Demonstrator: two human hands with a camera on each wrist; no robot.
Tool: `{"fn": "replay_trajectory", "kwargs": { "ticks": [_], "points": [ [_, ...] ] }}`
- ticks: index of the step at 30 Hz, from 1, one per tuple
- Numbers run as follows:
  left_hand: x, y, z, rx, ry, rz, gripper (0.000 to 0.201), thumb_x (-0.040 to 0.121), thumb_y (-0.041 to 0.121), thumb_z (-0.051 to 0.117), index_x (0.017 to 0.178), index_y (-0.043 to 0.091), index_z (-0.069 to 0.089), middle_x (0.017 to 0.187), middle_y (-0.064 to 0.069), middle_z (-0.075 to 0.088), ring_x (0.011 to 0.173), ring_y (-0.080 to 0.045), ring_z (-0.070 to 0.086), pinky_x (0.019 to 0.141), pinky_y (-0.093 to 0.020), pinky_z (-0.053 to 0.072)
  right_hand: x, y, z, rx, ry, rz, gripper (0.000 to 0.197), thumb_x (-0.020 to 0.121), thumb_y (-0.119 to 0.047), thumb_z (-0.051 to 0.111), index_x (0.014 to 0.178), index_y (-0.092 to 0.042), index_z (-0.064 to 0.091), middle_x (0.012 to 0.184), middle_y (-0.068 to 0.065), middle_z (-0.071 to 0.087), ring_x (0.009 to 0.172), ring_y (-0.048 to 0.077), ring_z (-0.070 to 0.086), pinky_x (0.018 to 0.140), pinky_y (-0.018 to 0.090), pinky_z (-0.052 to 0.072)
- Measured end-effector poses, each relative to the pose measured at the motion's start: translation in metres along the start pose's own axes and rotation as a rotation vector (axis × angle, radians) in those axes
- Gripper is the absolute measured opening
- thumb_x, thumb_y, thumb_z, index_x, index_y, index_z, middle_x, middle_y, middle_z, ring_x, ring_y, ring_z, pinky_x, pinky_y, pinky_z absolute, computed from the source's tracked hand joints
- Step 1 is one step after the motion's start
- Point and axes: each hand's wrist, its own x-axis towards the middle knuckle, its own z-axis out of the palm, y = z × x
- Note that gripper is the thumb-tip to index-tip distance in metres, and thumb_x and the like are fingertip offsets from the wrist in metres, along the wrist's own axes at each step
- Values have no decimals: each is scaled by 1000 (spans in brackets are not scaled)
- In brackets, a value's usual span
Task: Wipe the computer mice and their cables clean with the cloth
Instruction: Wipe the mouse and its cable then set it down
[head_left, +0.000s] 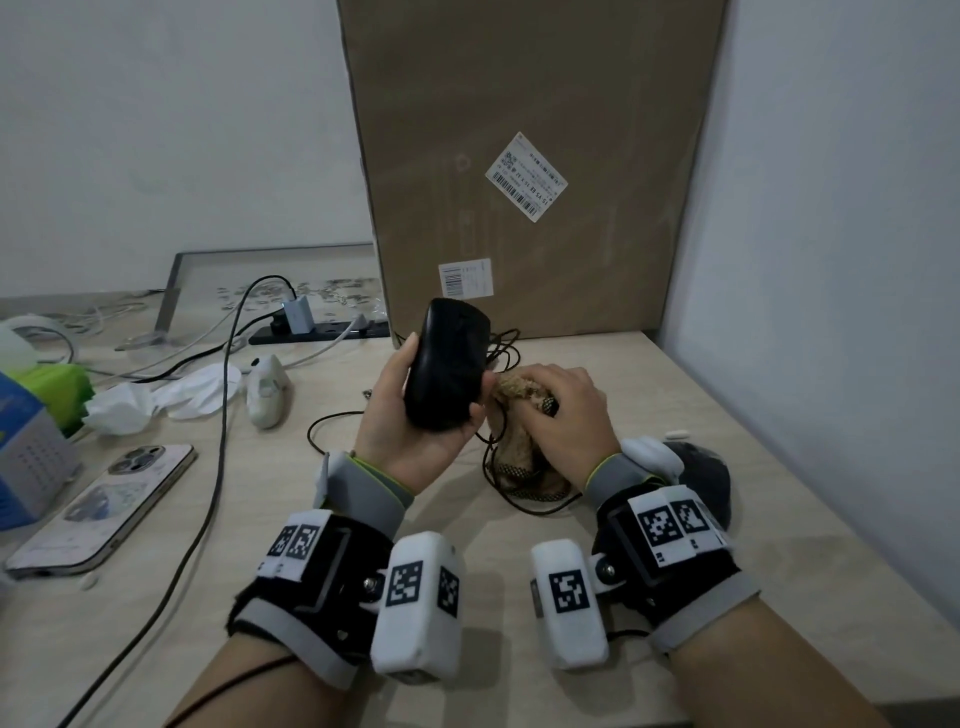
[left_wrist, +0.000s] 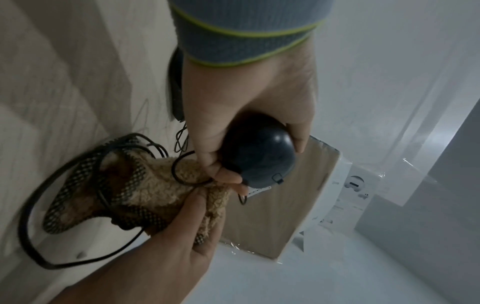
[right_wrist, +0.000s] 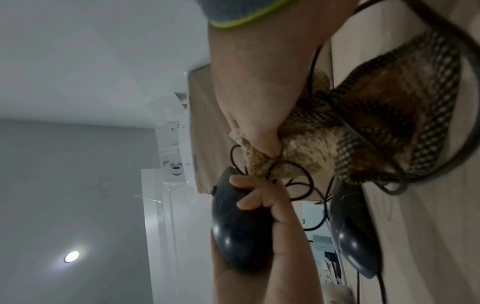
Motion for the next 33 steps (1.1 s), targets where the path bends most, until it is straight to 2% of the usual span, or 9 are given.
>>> {"fn": "replay_trajectory", "kwargs": {
  "ticks": [5,10,14,22,26,27,28,30,33],
  "points": [
    [1,11,-2,-57,78,205,41,89,47,47,108,14,63,93,-6,63,78,-19,58,56,-21,43,2,5,-4,-150,-14,79,25,84,-23,57,108,-27,65,106,-8,66,111,22,45,83,31,24],
    [0,35,-18,-140,178,421,38,89,46,46,110,17,59,95,-4,62,77,-18,59,57,-20,44,5,13,-9,-279,127,314,24,87,-26,52,108,-25,62,110,-2,65,111,26,43,90,38,27],
    [3,22,-11,-12,156,279,46,88,47,50,123,17,55,103,-5,59,78,-18,60,57,-20,47,6,15,-13,-253,203,365,25,89,-24,50,111,-21,61,108,3,65,109,30,44,92,40,30],
    [-5,-10,9,138,-36,-60,46,81,44,52,113,13,65,101,-11,65,80,-21,63,61,-24,47,5,11,-10,-217,167,159,23,89,-23,57,109,-21,67,104,6,66,107,34,45,83,37,32],
    [-8,-15,12,99,-92,-92,44,80,45,52,98,13,75,102,-10,69,80,-22,65,60,-25,51,3,3,-8,-273,197,13,15,70,-22,56,76,-16,68,73,6,63,84,37,54,69,35,27],
    [-8,-15,13,92,-98,-95,44,80,45,51,97,13,76,101,-9,69,78,-22,65,59,-25,51,3,2,-6,-286,208,-13,4,64,-20,57,62,-17,60,64,6,60,74,37,56,65,35,28],
    [-9,-16,13,89,-99,-96,44,80,45,51,96,13,76,101,-9,69,77,-22,65,57,-25,50,4,-5,-7,-271,212,-8,16,60,-18,59,52,-23,46,57,5,56,66,36,56,63,34,30],
    [-9,-16,14,83,-96,-76,43,79,45,51,96,13,75,99,-8,69,74,-22,65,54,-24,50,4,-7,-8,-253,190,-31,29,63,-21,59,55,-28,32,55,6,55,65,35,57,62,36,34],
    [-7,-16,15,57,-81,-8,44,81,46,49,102,14,71,100,-7,68,73,-20,64,54,-23,47,2,-5,-8,-297,162,-51,21,74,-35,51,63,-18,53,70,8,62,83,36,56,74,41,35]
  ]
}}
